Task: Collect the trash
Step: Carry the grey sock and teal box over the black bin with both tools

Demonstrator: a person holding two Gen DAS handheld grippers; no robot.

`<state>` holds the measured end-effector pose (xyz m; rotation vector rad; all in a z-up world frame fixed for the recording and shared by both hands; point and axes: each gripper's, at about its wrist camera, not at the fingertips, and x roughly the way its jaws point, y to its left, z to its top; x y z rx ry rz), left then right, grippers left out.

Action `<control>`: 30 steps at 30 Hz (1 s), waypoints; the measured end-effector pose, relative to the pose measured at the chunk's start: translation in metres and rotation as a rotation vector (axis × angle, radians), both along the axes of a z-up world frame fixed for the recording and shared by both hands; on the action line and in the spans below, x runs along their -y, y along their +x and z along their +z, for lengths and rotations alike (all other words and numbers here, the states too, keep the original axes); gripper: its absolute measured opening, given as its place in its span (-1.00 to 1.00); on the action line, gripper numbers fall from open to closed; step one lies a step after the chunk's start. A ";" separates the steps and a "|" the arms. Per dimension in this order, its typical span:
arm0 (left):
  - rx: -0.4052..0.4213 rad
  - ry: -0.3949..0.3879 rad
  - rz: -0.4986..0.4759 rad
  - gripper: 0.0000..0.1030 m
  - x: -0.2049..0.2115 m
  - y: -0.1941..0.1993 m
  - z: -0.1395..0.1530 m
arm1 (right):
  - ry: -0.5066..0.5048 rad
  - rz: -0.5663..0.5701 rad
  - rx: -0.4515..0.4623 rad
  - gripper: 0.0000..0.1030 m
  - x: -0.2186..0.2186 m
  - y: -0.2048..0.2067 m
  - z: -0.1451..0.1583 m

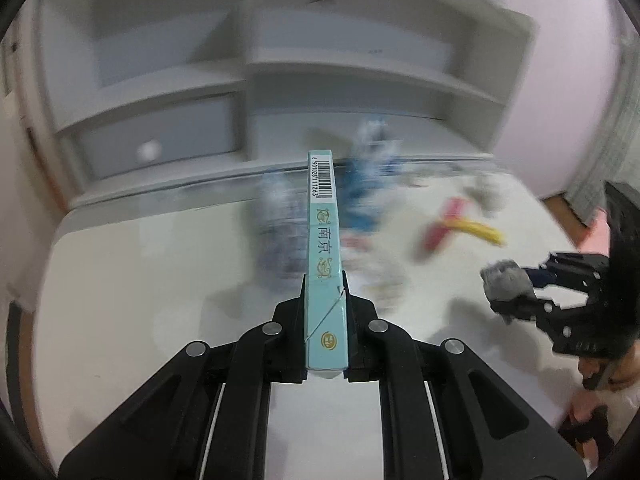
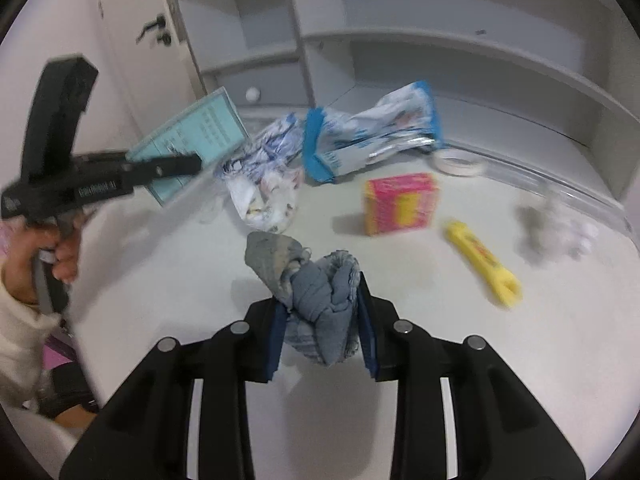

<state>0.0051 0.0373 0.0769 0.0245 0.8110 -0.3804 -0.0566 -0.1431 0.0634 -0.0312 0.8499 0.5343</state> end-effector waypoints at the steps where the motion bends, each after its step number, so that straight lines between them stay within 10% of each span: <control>1: 0.014 -0.001 -0.035 -0.81 0.014 -0.009 0.005 | 0.023 -0.016 0.004 -0.39 0.014 -0.010 0.009; 8: 0.087 -0.044 -0.414 -0.81 0.177 -0.077 0.031 | 0.099 -0.283 0.099 -0.39 0.159 -0.125 0.071; 13: 0.012 -0.068 -0.824 -0.81 0.325 -0.157 0.022 | 0.127 -0.577 0.073 -0.39 0.269 -0.219 0.052; 20: -0.259 0.131 -1.152 -0.81 0.482 -0.241 -0.081 | 0.324 -0.881 -0.198 -0.39 0.393 -0.324 -0.088; 30: -0.694 0.516 -1.017 -0.81 0.576 -0.233 -0.321 | 0.530 -1.063 -0.638 -0.42 0.428 -0.355 -0.338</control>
